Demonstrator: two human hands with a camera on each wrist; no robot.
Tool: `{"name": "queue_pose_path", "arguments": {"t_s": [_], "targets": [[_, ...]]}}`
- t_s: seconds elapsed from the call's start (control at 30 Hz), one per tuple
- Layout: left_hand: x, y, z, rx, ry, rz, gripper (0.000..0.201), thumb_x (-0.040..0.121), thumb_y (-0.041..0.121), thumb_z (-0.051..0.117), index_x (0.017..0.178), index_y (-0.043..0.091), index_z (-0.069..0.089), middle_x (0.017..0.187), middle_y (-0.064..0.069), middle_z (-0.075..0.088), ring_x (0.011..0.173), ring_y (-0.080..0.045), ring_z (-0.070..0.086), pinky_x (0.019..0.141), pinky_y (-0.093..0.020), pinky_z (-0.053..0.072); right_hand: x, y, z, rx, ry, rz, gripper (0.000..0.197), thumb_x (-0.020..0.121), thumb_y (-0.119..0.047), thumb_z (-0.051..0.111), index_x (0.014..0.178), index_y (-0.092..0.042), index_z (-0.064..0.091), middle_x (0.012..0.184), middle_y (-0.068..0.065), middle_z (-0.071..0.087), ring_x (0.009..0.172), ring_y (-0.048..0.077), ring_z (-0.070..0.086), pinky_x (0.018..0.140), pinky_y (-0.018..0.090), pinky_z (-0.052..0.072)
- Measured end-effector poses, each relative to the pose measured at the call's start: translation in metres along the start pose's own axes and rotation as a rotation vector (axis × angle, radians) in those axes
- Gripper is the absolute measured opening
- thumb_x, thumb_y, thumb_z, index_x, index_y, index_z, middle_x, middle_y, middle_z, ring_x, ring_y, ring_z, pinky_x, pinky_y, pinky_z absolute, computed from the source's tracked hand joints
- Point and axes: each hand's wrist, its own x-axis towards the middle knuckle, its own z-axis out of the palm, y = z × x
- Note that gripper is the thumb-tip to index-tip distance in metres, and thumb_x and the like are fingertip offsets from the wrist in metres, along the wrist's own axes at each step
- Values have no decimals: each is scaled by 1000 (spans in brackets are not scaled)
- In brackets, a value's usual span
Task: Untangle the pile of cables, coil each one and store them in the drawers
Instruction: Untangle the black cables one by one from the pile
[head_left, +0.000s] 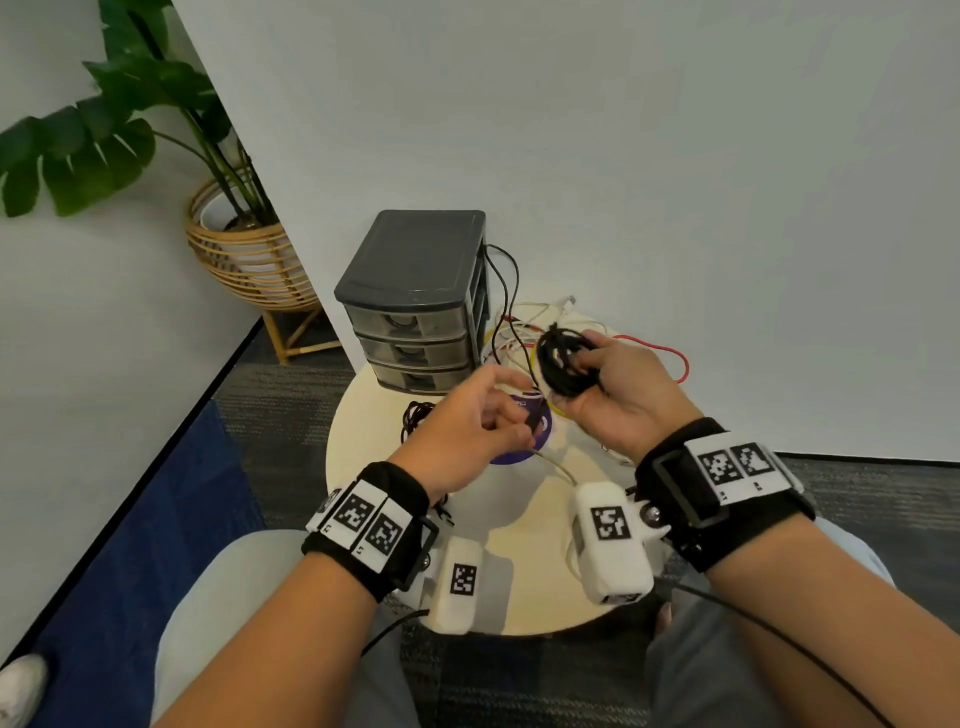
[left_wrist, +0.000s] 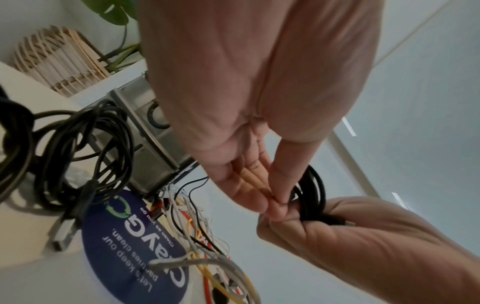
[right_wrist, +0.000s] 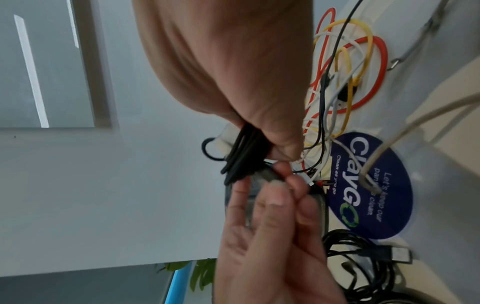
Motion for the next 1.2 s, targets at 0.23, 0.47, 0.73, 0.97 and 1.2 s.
{"name": "queue_pose_path", "arguments": {"t_s": [0.23,0.47,0.73,0.97,1.2], "targets": [[-11,3,-10,54,-167,-94,22,93,-10,63,114,-4,64,106,-25,73,92,-19,72,88,-24,56,-17,7,5,-358,-7,-219,35,102,5,32,117,-19,53,88,6,51,61,12,43,67,37,54],[-12,3,-11,-79,-66,-177,44,106,17,49,147,1,47,148,-18,53,137,-30,50,116,-38,39,-27,31,14,-670,-72,-364,36,106,-3,32,118,-29,53,123,11,58,89,13,55,91,41,57],[-15,32,-3,54,266,103,13,105,30,55,117,27,59,101,7,70,95,-4,68,84,-26,57,-33,34,33,-362,-188,-247,37,107,-2,37,130,-22,58,125,12,62,114,26,65,89,37,60],[-15,37,-13,156,262,84,14,108,29,46,115,19,52,104,-4,66,91,-16,71,80,-45,62,-47,32,21,-1053,-287,-408,57,104,-18,53,153,-36,30,137,-6,52,112,12,62,85,23,60],[-23,58,-16,217,206,54,21,108,28,47,128,20,50,107,-1,63,98,-17,66,91,-47,58,-59,2,12,-1188,-400,-217,50,102,-23,59,146,-29,36,75,8,70,56,13,61,54,28,49]]}}
